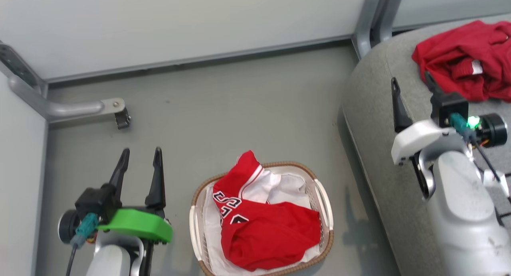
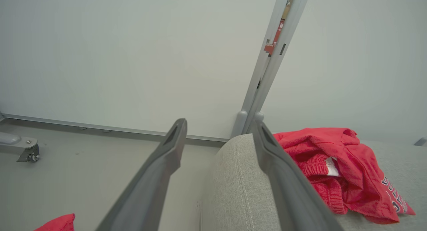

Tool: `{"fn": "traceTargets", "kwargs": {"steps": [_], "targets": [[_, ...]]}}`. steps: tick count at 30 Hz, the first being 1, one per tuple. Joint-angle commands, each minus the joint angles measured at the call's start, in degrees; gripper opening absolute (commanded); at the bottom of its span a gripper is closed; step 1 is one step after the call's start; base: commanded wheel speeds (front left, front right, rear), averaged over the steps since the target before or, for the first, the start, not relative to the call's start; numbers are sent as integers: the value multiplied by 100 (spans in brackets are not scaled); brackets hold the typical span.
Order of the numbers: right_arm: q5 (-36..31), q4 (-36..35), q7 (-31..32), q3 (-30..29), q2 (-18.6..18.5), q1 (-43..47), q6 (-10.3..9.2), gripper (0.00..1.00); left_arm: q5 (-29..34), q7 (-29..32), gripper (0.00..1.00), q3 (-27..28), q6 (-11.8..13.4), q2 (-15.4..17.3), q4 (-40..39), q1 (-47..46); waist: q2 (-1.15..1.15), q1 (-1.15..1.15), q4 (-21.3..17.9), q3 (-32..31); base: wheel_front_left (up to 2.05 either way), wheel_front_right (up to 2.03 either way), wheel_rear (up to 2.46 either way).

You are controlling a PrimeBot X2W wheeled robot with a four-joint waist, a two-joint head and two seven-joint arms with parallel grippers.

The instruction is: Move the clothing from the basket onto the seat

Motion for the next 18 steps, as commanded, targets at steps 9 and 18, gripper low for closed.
{"fn": "traceTargets", "kwargs": {"steps": [9,18], "targets": [[658,-970,-28,483,102,1669,-8,100,19,-21,100,250,-17,-170,109,726,18,1,390,-692,0,0,0],[1251,-1595,-29,602,107,2590,-8,100,-27,-21,100,266,-18,-210,61,1082,18,1,473,-817,0,0,0]]}}
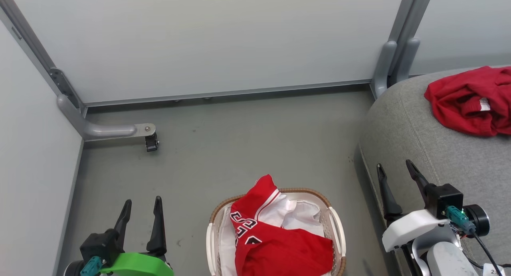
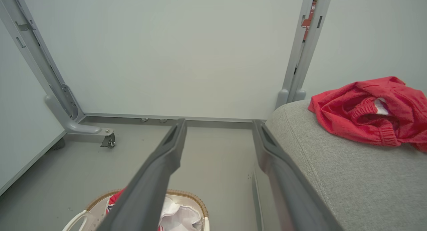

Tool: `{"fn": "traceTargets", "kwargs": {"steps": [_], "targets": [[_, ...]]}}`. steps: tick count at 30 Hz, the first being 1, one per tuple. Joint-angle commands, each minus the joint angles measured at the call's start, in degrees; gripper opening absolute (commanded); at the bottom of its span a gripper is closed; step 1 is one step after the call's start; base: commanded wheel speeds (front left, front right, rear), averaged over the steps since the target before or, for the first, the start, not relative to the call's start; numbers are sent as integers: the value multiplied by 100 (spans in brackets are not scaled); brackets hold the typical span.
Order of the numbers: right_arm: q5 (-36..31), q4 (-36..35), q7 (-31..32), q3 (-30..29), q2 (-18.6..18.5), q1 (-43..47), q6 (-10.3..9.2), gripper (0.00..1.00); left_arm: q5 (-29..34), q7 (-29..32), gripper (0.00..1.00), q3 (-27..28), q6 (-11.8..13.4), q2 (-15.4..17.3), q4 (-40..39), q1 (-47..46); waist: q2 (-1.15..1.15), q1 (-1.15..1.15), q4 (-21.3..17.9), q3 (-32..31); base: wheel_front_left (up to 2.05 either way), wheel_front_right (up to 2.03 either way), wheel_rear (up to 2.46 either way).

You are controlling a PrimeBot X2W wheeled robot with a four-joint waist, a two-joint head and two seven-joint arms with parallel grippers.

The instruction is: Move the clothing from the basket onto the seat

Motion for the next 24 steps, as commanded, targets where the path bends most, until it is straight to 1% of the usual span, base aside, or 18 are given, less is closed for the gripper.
{"fn": "traceTargets", "kwargs": {"steps": [1,24], "targets": [[6,1,-27,19,-22,94,-8,100,-16,-21,100,-3,-18,-2,-32,81,18,1,26,20,0,0,0],[46,34,-27,195,-20,130,-8,100,30,-21,100,-48,-19,-15,-6,101,18,1,35,-25,0,0,0]]}}
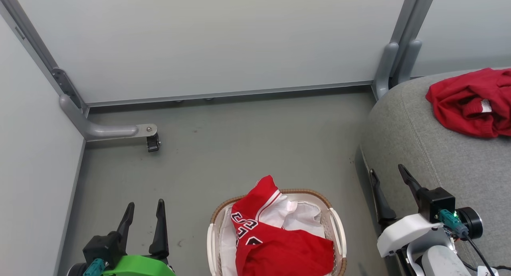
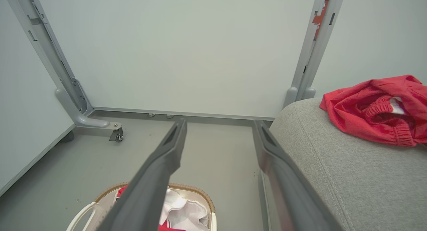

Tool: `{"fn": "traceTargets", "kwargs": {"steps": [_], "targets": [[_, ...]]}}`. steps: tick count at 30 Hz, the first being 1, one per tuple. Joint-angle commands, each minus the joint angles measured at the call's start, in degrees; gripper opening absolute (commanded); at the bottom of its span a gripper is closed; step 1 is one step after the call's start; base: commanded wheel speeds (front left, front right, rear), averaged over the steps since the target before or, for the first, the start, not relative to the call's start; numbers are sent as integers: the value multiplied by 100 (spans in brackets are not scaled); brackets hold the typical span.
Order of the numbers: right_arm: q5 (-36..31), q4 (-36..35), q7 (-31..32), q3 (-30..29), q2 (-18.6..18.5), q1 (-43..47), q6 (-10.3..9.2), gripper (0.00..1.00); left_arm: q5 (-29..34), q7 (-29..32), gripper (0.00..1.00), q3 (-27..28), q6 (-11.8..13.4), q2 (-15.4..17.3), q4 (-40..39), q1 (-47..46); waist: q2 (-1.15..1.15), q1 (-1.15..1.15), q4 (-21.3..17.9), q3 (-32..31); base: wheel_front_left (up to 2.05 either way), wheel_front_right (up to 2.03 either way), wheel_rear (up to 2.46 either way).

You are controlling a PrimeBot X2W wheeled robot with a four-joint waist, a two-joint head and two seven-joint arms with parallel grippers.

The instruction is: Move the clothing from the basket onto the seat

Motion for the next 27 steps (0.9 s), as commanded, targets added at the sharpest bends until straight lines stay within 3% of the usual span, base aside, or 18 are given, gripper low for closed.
{"fn": "traceTargets", "kwargs": {"steps": [1,13,19,27], "targets": [[13,14,-27,6,-20,77,-8,100,29,-21,100,-6,-19,-3,-13,43,19,0,3,-1,0,0,0],[-188,-44,-28,-232,-20,-165,-8,100,229,-21,100,-453,-20,7,18,-366,19,0,27,414,0,0,0],[-358,-230,-28,-495,-20,-481,-8,100,509,-21,100,-1207,-20,105,426,-1210,19,0,-36,1089,0,0,0],[-583,-567,-28,-728,-18,-1060,-8,100,831,-14,100,-2485,-19,104,1844,-2746,19,0,-301,2288,0,0,0]]}}
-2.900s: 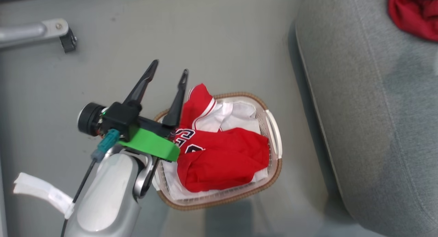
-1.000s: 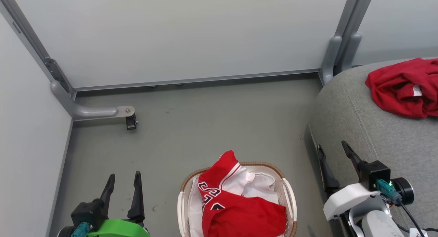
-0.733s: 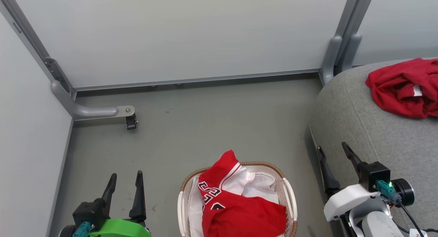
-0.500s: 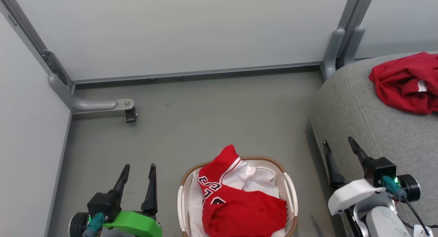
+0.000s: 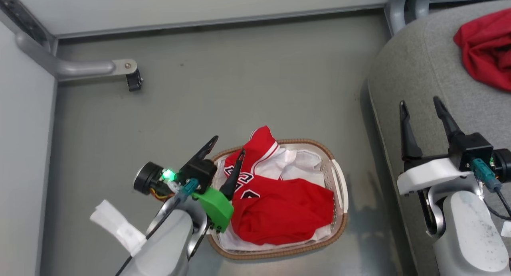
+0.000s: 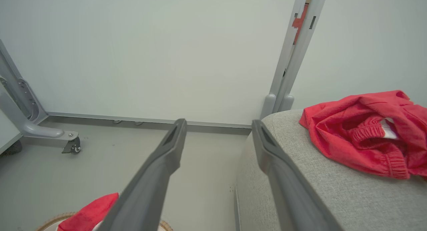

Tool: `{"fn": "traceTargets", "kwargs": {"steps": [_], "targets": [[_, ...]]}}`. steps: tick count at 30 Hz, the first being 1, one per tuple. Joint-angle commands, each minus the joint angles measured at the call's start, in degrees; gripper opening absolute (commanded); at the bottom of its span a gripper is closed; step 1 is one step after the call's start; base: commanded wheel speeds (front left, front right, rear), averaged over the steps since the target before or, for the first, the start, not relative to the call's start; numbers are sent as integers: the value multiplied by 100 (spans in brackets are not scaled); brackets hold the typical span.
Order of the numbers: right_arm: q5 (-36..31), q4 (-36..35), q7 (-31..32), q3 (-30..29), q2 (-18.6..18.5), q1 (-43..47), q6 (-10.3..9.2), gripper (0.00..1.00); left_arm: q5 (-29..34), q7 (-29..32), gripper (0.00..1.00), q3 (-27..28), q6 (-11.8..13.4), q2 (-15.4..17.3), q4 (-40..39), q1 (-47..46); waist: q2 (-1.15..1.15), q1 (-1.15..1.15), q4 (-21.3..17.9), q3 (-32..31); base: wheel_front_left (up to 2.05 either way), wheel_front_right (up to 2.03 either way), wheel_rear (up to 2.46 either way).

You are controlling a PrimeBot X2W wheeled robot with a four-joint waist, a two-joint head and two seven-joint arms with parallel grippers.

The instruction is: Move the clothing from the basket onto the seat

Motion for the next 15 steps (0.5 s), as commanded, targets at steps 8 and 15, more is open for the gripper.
{"fn": "traceTargets", "kwargs": {"steps": [8,15], "targets": [[-19,-431,-28,135,-14,-690,-8,100,364,-4,100,-1243,-17,-28,1435,-1459,19,0,-642,2057,0,0,0],[136,-698,-28,403,-12,-1030,-8,100,650,41,100,-2305,-16,-69,2371,-2321,19,0,-917,2899,0,0,0]]}}
